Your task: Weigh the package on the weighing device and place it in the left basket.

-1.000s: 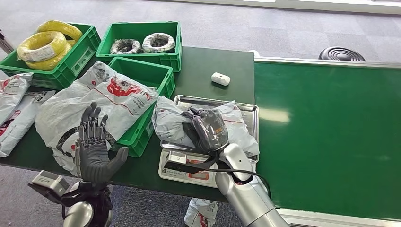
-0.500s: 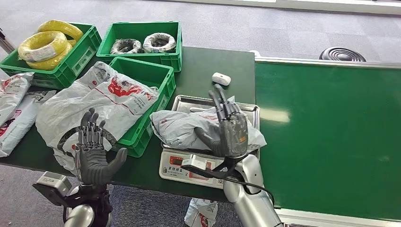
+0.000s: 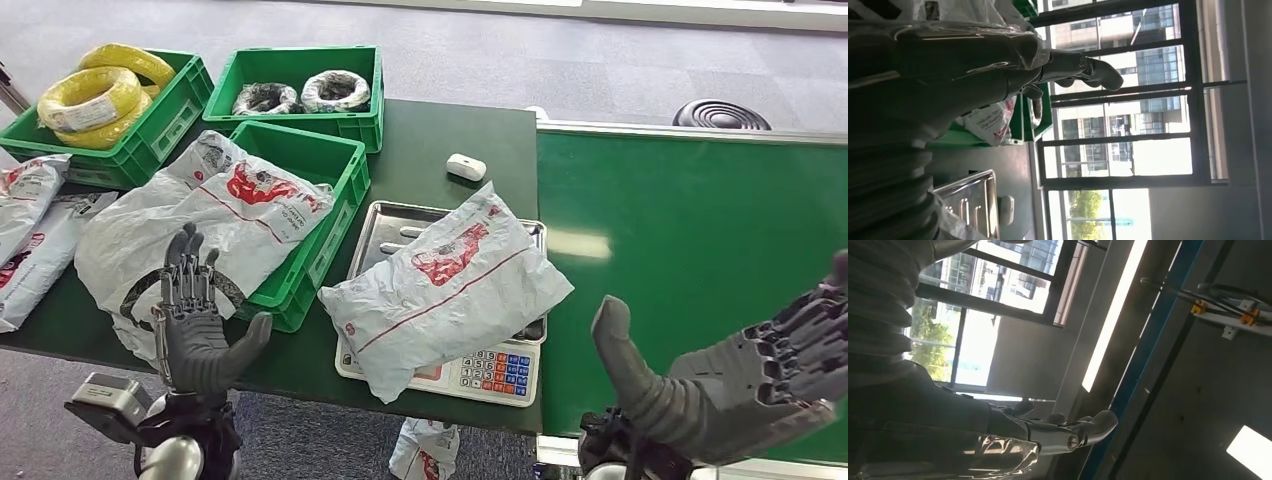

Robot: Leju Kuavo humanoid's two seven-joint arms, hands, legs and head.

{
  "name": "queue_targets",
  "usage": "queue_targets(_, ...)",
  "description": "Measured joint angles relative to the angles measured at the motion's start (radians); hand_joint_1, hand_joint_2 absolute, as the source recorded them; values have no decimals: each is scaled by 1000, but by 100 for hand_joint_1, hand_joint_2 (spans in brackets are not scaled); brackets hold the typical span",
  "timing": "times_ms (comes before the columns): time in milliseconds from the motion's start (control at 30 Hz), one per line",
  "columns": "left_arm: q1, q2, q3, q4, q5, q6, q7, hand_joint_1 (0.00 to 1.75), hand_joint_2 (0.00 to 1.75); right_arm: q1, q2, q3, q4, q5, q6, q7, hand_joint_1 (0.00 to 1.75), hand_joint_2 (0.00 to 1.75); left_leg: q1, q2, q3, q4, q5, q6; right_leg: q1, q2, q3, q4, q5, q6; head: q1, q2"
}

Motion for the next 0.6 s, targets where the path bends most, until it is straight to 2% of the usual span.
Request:
queue_targets(33, -9, -9, -10, -16, -17, 21, 0, 0, 175, 44, 0, 13, -126, 20, 0, -2, 0, 175, 0, 0, 1, 0, 0, 0, 0, 0, 1, 0, 0, 0, 0, 0)
queue_targets(100, -36, -21, -24, -35, -44, 65, 0, 0, 175, 84, 2, 19, -244, 49, 1, -3, 0, 175, 0, 0, 3, 0, 0, 0, 0, 0, 3, 0, 0, 0, 0, 0)
queue_targets(233, -98, -17, -60, -52, -73, 113, 0, 0, 175, 87, 5, 16, -270, 14, 1, -3, 0, 175, 0, -1, 3, 0, 0, 0, 0, 0, 3, 0, 0, 0, 0, 0)
queue_targets(367, -230, -14, -138, -24, -163, 116, 16, 0, 175, 69, 8, 15, -272, -17, 1, -3, 0, 175, 0, -1, 4, 0, 1, 0, 0, -1, 4, 0, 0, 0, 0, 0)
queue_targets(400, -275, -16, -168, 1, -233, 96, 44, 0, 175, 61, 9, 14, -272, -21, 1, -3, 0, 175, 0, -1, 4, 0, 1, 0, 0, -1, 4, 0, 0, 0, 0, 0)
queue_targets(467, -376, -33, -245, 79, -454, 31, 151, 0, 175, 45, 13, 14, -274, -24, 1, -3, 0, 175, 0, -3, 5, 1, 2, 1, 0, -2, 5, 0, 1, 0, 0, 0)
queue_targets(533, -473, -66, -342, 191, -681, -32, 255, 0, 175, 32, 17, 12, -279, -22, 1, -3, 0, 175, -1, -3, 5, 1, 2, 1, -2, -2, 6, 0, 1, 0, 0, 0)
queue_targets(600, -538, -108, -429, 306, -804, -52, 293, 0, 175, 26, 20, 10, -285, -20, 1, -3, 0, 175, -2, 0, 5, 1, 1, 2, -3, 0, 6, 0, 2, 1, 0, 0)
